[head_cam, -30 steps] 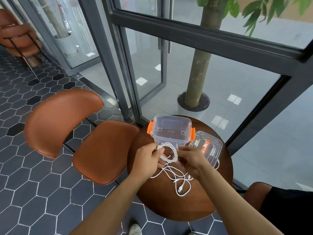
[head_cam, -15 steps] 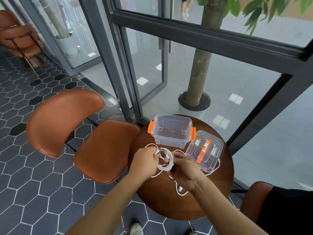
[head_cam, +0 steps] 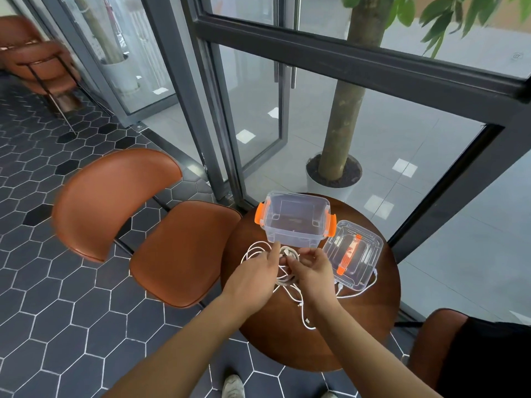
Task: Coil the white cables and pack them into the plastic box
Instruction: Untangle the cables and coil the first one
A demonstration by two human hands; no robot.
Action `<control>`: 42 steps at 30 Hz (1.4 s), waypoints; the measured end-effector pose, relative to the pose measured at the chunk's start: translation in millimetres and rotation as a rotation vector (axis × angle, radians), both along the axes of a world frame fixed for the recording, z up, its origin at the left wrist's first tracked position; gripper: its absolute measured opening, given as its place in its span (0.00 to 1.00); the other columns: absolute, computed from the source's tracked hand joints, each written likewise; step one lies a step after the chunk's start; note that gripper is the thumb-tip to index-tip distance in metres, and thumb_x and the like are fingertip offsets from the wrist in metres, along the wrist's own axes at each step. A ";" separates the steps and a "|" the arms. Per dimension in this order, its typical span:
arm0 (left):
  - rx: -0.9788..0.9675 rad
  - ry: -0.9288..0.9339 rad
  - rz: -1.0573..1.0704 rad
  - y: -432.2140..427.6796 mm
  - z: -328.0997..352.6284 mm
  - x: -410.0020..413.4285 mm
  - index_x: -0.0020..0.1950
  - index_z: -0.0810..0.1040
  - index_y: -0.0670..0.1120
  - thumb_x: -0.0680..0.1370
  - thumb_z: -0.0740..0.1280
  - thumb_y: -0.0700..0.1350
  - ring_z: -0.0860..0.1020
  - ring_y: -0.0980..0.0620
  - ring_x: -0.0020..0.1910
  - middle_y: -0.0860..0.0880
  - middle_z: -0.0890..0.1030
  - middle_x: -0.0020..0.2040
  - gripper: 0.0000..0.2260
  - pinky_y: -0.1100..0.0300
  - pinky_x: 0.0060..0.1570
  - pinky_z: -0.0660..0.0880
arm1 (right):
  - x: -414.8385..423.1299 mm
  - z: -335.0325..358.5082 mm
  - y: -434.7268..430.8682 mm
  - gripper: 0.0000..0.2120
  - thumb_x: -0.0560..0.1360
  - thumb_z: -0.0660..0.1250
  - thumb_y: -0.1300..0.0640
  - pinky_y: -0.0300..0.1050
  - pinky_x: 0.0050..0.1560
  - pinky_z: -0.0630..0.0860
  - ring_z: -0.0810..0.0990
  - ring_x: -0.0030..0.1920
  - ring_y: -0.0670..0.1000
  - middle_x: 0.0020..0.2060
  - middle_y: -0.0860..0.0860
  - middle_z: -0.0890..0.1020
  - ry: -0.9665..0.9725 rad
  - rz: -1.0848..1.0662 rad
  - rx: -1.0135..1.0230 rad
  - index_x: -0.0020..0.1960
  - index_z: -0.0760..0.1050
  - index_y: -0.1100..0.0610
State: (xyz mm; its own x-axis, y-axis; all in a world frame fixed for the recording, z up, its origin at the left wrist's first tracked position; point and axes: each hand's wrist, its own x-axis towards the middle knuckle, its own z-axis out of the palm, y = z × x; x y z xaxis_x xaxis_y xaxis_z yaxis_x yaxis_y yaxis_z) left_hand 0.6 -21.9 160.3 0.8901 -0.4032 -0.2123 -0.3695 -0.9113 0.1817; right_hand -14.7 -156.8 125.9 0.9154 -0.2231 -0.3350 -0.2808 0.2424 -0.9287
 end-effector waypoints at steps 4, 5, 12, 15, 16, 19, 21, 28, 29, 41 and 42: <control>-0.442 0.055 0.233 4.4 -2.0 2.5 0.78 0.65 0.48 0.85 0.56 0.47 0.81 0.43 0.56 0.44 0.81 0.62 0.20 0.50 0.56 0.77 | 2.3 9.2 0.5 0.08 0.77 0.71 0.62 0.52 0.40 0.83 0.86 0.41 0.60 0.41 0.55 0.87 -0.032 0.037 -0.143 0.54 0.75 0.59; -0.586 0.118 0.344 4.1 -2.6 2.9 0.76 0.69 0.49 0.85 0.57 0.48 0.83 0.42 0.52 0.45 0.83 0.60 0.19 0.48 0.55 0.78 | 2.8 9.9 -0.2 0.07 0.78 0.71 0.61 0.53 0.42 0.84 0.86 0.41 0.59 0.41 0.55 0.87 -0.039 0.057 -0.162 0.54 0.76 0.58; -1.011 0.378 0.675 7.8 -7.3 -3.7 0.65 0.81 0.47 0.82 0.65 0.42 0.85 0.45 0.46 0.47 0.85 0.49 0.12 0.50 0.40 0.84 | 1.3 10.3 -6.8 0.05 0.78 0.69 0.61 0.53 0.46 0.85 0.87 0.42 0.51 0.44 0.53 0.87 -0.029 0.156 -0.212 0.53 0.77 0.56; -1.101 0.428 0.758 9.7 -7.5 -5.6 0.56 0.84 0.47 0.79 0.69 0.40 0.86 0.47 0.46 0.48 0.87 0.47 0.08 0.56 0.41 0.83 | -0.2 6.5 -7.7 0.05 0.77 0.71 0.61 0.52 0.45 0.85 0.87 0.43 0.51 0.45 0.51 0.87 -0.021 0.186 -0.256 0.53 0.79 0.55; -1.109 0.430 0.760 10.4 -7.2 -6.0 0.53 0.85 0.49 0.79 0.70 0.39 0.86 0.49 0.46 0.48 0.87 0.45 0.07 0.58 0.41 0.82 | -0.4 4.7 -7.8 0.05 0.77 0.72 0.60 0.52 0.45 0.85 0.87 0.43 0.51 0.45 0.51 0.87 -0.020 0.192 -0.273 0.52 0.79 0.54; -1.118 0.439 0.774 10.5 -8.6 -6.2 0.48 0.85 0.50 0.78 0.70 0.36 0.86 0.49 0.44 0.47 0.87 0.43 0.10 0.58 0.40 0.82 | -1.2 1.4 -8.9 0.06 0.75 0.73 0.61 0.47 0.43 0.85 0.86 0.42 0.50 0.43 0.50 0.87 -0.007 0.198 -0.271 0.51 0.80 0.54; -1.114 0.445 0.800 10.8 -12.7 -6.0 0.47 0.85 0.51 0.78 0.69 0.36 0.86 0.46 0.45 0.46 0.87 0.44 0.10 0.55 0.41 0.83 | -1.3 0.2 -9.8 0.06 0.75 0.72 0.63 0.46 0.42 0.84 0.86 0.42 0.50 0.42 0.50 0.87 0.008 0.202 -0.248 0.51 0.81 0.56; -1.108 0.452 0.903 18.8 -32.7 -2.3 0.58 0.83 0.41 0.77 0.68 0.34 0.86 0.44 0.45 0.43 0.86 0.48 0.11 0.49 0.46 0.84 | 8.2 -8.5 -7.4 0.07 0.75 0.73 0.64 0.38 0.35 0.81 0.87 0.39 0.50 0.42 0.53 0.86 0.075 0.257 -0.286 0.52 0.80 0.59; -1.122 0.461 0.916 20.4 -34.9 -1.9 0.58 0.83 0.41 0.77 0.68 0.34 0.86 0.45 0.45 0.43 0.86 0.48 0.11 0.50 0.45 0.84 | 10.0 -10.3 -5.6 0.07 0.75 0.73 0.63 0.37 0.35 0.80 0.87 0.39 0.50 0.42 0.53 0.86 0.083 0.265 -0.292 0.52 0.80 0.59; -1.258 0.510 1.092 66.0 -78.6 11.8 0.54 0.83 0.39 0.74 0.73 0.31 0.86 0.48 0.42 0.42 0.87 0.44 0.10 0.56 0.38 0.82 | 43.9 -52.1 28.2 0.03 0.76 0.70 0.62 0.59 0.49 0.84 0.87 0.42 0.56 0.42 0.54 0.87 0.210 0.374 -0.249 0.48 0.81 0.56; -1.272 0.514 1.114 71.6 -81.4 14.0 0.53 0.83 0.39 0.74 0.72 0.30 0.85 0.50 0.39 0.43 0.86 0.42 0.10 0.58 0.36 0.81 | 47.9 -57.3 31.1 0.03 0.77 0.68 0.60 0.58 0.50 0.84 0.87 0.43 0.56 0.42 0.53 0.87 0.227 0.374 -0.250 0.48 0.81 0.56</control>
